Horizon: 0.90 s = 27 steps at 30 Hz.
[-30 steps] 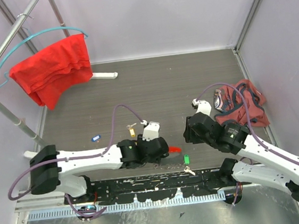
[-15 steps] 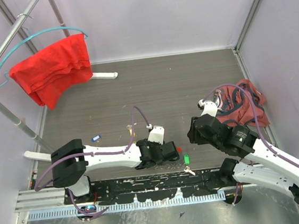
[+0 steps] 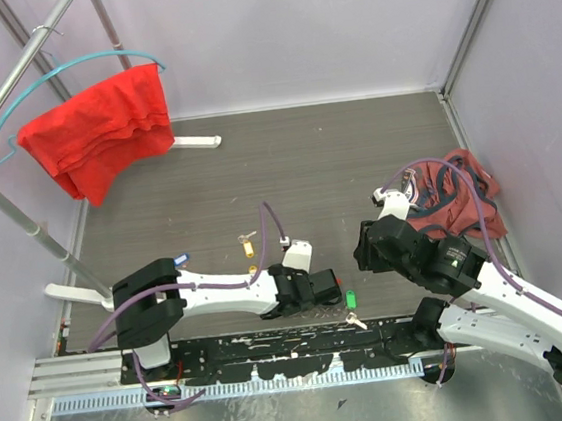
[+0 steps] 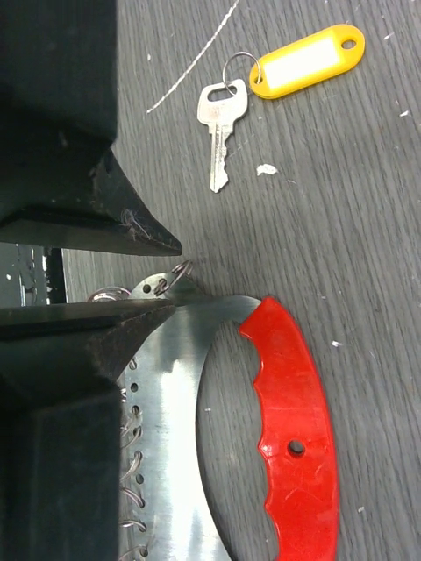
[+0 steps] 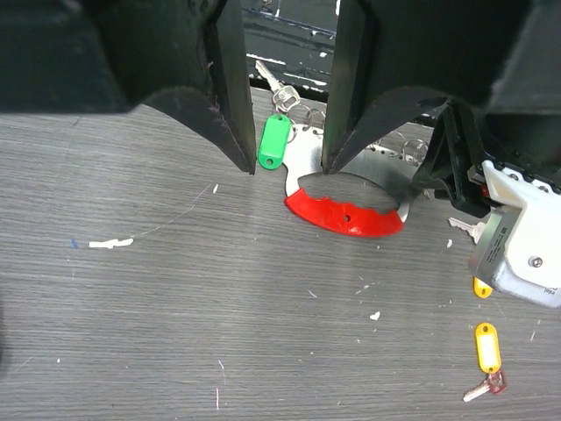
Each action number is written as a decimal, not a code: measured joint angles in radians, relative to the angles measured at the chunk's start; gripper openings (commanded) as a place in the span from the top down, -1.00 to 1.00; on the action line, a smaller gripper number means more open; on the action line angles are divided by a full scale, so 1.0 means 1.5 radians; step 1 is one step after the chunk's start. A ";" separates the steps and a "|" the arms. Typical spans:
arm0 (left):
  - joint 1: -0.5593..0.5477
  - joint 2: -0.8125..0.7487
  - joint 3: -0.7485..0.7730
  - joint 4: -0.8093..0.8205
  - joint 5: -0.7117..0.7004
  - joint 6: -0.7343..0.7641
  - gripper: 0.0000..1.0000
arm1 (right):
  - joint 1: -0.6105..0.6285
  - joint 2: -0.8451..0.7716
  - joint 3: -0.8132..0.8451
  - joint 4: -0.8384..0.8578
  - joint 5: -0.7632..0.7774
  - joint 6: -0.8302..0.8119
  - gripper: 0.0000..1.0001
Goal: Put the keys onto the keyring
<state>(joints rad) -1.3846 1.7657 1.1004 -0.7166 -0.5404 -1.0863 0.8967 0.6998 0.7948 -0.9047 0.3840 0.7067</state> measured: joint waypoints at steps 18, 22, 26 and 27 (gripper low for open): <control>0.000 0.016 0.008 -0.007 -0.013 -0.003 0.99 | 0.000 0.000 0.005 -0.003 -0.003 -0.010 0.16; 0.000 0.016 0.008 -0.019 -0.025 -0.005 1.00 | 0.000 0.000 0.010 -0.001 -0.003 -0.013 0.15; 0.000 0.010 0.008 -0.049 -0.050 0.001 1.00 | 0.000 0.000 0.010 0.000 -0.003 -0.018 0.09; 0.000 0.004 0.009 -0.056 -0.057 0.005 1.00 | 0.000 -0.002 0.010 0.002 -0.003 -0.020 0.08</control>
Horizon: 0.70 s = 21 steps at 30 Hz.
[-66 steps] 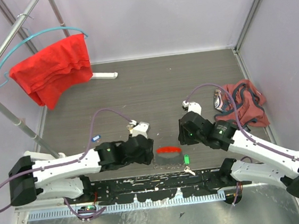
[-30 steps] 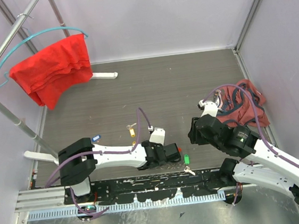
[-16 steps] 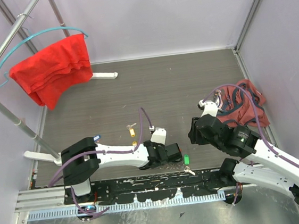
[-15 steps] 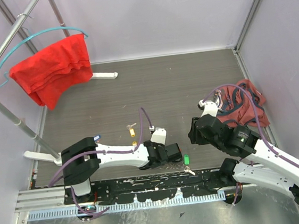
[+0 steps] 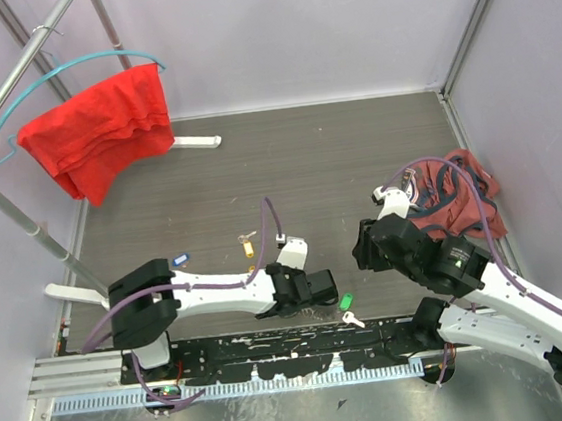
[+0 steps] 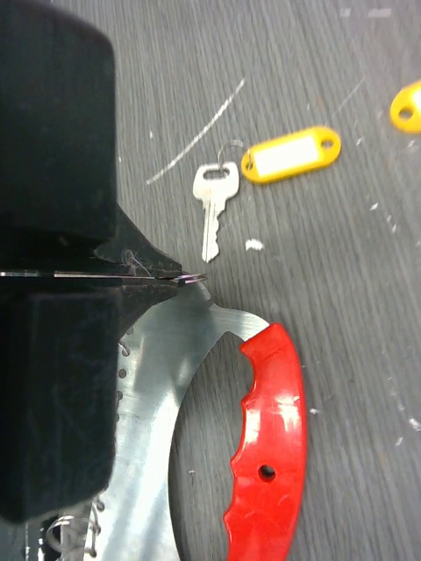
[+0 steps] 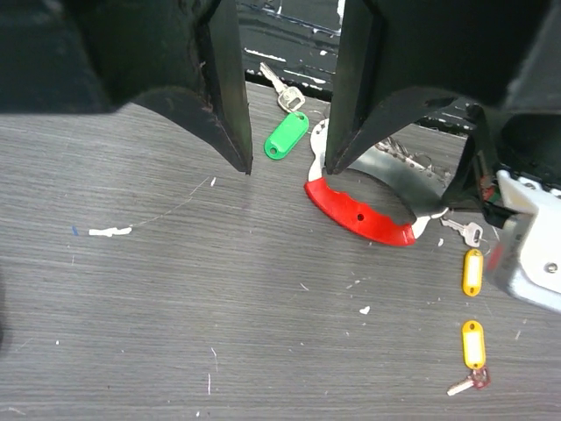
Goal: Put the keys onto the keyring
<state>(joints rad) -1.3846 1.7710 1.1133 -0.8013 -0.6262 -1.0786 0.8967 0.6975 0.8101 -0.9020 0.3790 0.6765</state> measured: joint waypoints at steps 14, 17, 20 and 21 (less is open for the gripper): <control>0.055 -0.354 -0.133 0.203 0.008 0.206 1.00 | 0.000 -0.135 0.000 0.094 0.000 -0.064 -0.15; 0.071 -0.421 -0.159 0.260 0.056 0.289 1.00 | 0.000 -0.171 0.000 0.129 -0.007 -0.099 -0.15; 0.072 -0.462 -0.154 0.304 0.102 0.367 1.00 | 0.000 -0.205 0.000 0.171 -0.018 -0.138 -0.15; 0.072 -0.473 -0.152 0.314 0.118 0.390 1.00 | 0.000 -0.216 0.000 0.188 -0.022 -0.152 -0.15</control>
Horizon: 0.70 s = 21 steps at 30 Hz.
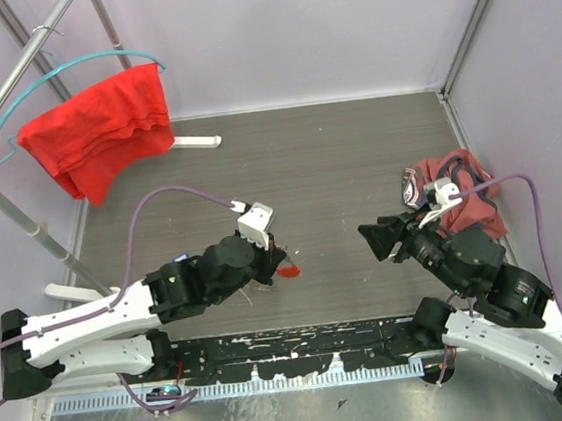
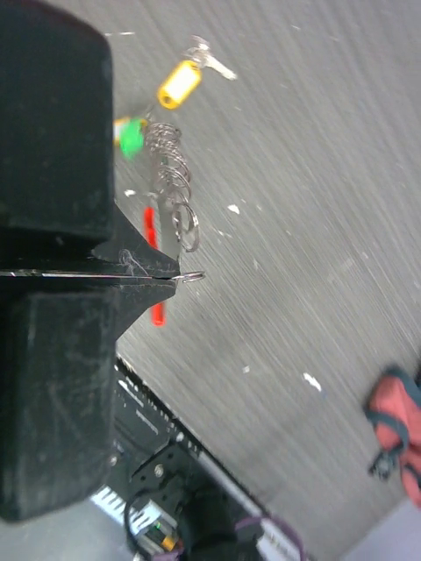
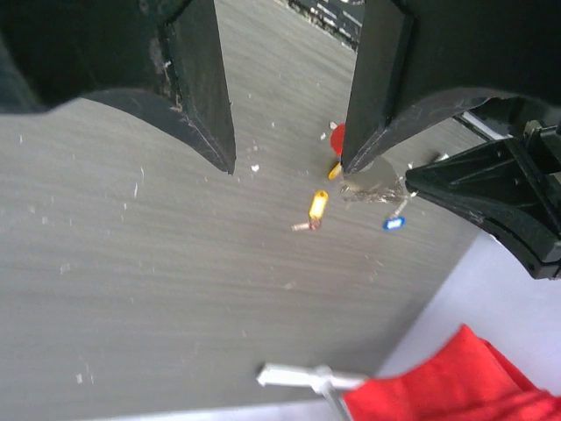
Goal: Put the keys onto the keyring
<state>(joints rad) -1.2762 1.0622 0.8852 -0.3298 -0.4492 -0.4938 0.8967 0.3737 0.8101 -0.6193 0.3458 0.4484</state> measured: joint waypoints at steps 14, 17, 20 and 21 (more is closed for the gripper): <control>0.003 -0.116 0.043 0.054 0.280 0.226 1.00 | 0.000 0.121 0.087 0.090 -0.311 -0.251 0.14; 0.003 -0.118 0.070 0.046 0.325 0.256 1.00 | 0.000 0.138 0.087 0.104 -0.421 -0.292 0.20; 0.003 -0.115 0.105 0.015 0.364 0.287 1.00 | 0.000 0.170 0.105 0.106 -0.520 -0.328 0.21; 0.003 -0.113 0.114 0.007 0.372 0.295 1.00 | 0.000 0.184 0.114 0.106 -0.544 -0.337 0.21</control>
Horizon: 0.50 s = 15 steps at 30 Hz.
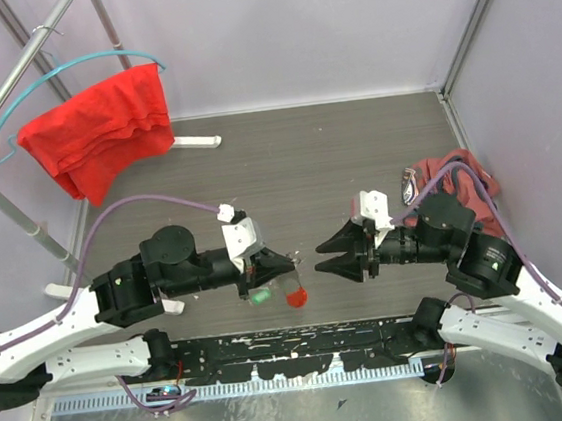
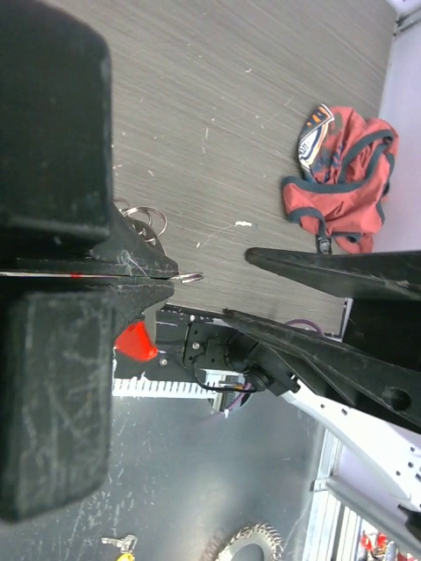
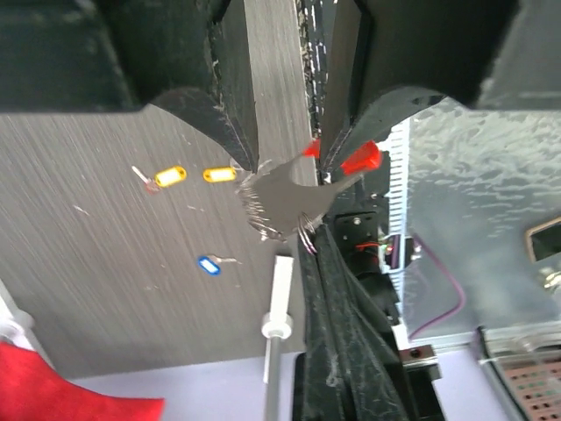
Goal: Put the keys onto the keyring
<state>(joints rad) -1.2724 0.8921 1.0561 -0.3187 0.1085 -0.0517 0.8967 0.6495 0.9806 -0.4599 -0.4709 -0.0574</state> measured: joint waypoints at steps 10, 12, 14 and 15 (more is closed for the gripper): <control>0.000 0.022 0.094 -0.114 0.035 0.088 1.00 | 0.000 0.073 0.065 -0.001 -0.074 -0.034 0.05; 0.000 0.026 0.116 -0.144 0.034 0.107 1.00 | 0.000 0.072 0.073 -0.003 -0.074 -0.046 0.16; 0.000 0.030 0.134 -0.168 0.035 0.122 1.00 | 0.000 0.067 0.077 -0.003 -0.074 -0.056 0.17; 0.000 0.032 0.143 -0.179 0.035 0.130 1.00 | 0.000 0.066 0.079 -0.002 -0.074 -0.063 0.18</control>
<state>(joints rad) -1.2724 0.9394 1.2713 -0.5877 0.1604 0.1440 0.8970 0.7483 1.0985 -0.4633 -0.5823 -0.1524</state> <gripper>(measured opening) 0.008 0.424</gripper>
